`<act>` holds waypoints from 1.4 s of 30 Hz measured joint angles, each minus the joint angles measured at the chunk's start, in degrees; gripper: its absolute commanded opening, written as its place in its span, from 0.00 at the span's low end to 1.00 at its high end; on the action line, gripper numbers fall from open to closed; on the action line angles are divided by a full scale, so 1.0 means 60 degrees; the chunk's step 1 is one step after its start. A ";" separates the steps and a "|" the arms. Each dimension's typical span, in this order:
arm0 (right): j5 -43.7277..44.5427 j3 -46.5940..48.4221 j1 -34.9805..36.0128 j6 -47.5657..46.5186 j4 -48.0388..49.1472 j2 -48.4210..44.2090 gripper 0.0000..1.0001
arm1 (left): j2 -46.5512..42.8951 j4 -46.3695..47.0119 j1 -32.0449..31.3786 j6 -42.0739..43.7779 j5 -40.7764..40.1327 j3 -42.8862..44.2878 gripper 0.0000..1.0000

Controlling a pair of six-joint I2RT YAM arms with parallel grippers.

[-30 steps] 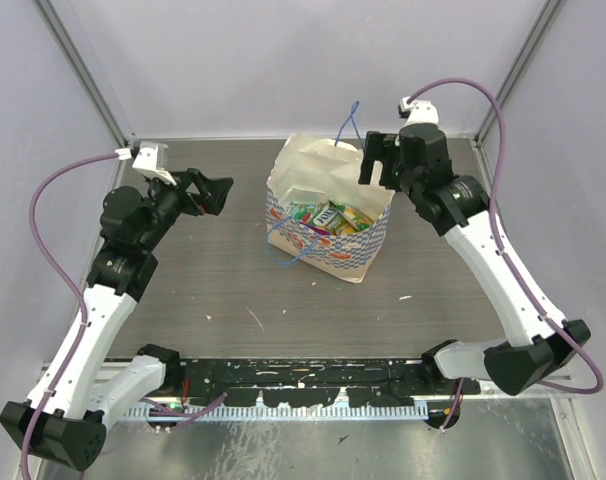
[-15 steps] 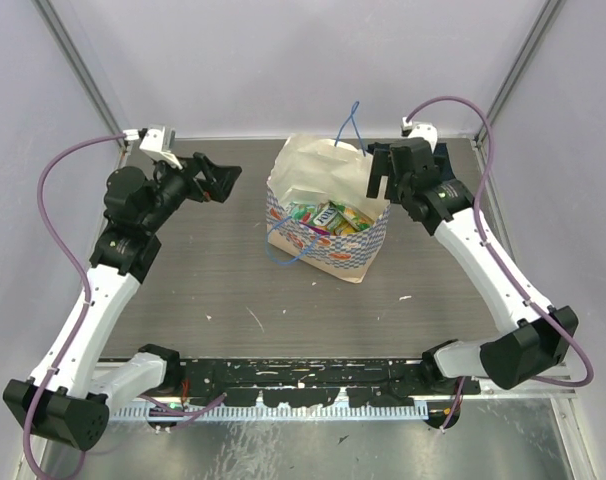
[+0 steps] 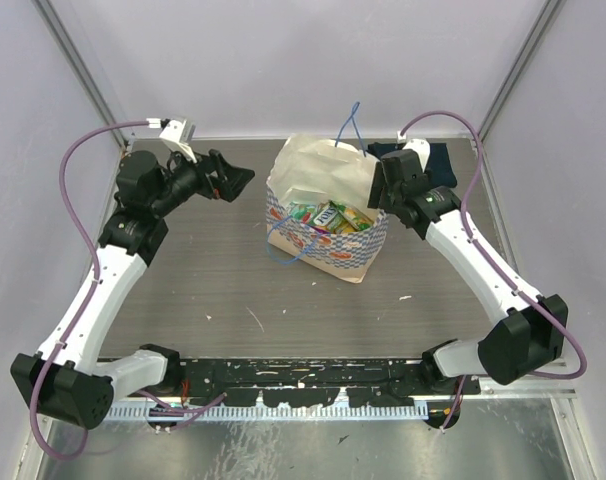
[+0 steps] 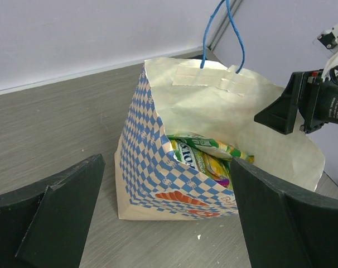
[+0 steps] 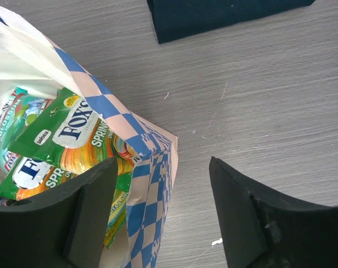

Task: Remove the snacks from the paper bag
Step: Move the paper bag to the center of the board.

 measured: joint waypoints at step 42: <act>-0.0838 0.5020 0.1807 -0.0062 0.0055 0.5377 0.01 | -0.1596 -0.0011 -0.0004 -0.3340 -0.3417 -0.0827 0.98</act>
